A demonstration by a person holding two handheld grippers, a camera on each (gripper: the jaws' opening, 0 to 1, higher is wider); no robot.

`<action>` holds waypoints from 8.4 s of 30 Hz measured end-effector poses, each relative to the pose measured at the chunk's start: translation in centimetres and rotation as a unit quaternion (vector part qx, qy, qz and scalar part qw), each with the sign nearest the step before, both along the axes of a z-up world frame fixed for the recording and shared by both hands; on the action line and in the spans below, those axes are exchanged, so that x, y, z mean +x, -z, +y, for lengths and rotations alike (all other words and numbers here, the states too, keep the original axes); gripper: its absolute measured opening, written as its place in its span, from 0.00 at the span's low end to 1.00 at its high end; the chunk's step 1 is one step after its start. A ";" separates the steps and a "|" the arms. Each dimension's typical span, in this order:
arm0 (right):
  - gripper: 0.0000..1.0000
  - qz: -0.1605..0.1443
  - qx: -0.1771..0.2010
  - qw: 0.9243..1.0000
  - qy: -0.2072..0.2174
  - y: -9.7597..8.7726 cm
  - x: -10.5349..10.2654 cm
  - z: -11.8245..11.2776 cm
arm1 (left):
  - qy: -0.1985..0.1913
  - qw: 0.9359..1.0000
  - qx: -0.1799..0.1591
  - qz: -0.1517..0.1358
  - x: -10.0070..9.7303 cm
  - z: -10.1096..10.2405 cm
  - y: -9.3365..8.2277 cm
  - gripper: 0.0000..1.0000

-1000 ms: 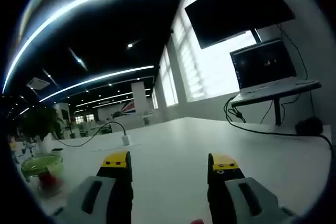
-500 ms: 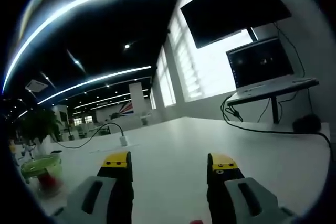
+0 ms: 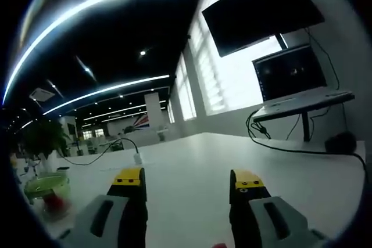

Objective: Open container latches remove lid place lid upside down on tabletop take tomato from container place on tabletop

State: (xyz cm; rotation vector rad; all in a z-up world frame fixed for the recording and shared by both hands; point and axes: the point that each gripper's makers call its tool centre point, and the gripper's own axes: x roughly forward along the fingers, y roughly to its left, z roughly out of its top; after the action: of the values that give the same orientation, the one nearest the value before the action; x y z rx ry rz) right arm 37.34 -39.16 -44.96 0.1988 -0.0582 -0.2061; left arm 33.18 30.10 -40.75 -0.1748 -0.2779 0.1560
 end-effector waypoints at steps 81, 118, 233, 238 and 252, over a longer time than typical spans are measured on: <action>0.54 -0.031 0.008 0.999 -0.020 -3.0 -1.1 -0.8 | 0.562 0.742 0.350 0.106 3.8 -26.6 -10.1 0.62; 0.54 -0.025 0.028 0.999 -0.024 -1.8 -1.2 -0.7 | 0.618 0.610 0.416 0.270 5.8 -32.4 2.3 0.65; 0.53 -0.037 0.125 0.989 -0.066 -2.4 0.4 1.3 | 0.573 0.446 0.500 0.471 7.1 -33.3 7.7 0.63; 0.53 -0.048 0.123 0.988 -0.076 -4.0 1.1 2.0 | 0.574 0.446 0.500 0.471 6.9 -33.3 7.7 0.63; 0.52 -0.053 0.121 0.983 -0.123 -6.0 3.3 6.0 | 0.574 0.444 0.502 0.471 7.1 -33.4 7.5 0.64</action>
State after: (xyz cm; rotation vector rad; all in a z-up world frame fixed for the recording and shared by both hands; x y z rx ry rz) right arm 40.64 -33.19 -38.94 0.4568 -0.1144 0.0461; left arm 40.26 -3.31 -48.29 0.9593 0.9613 -1.2988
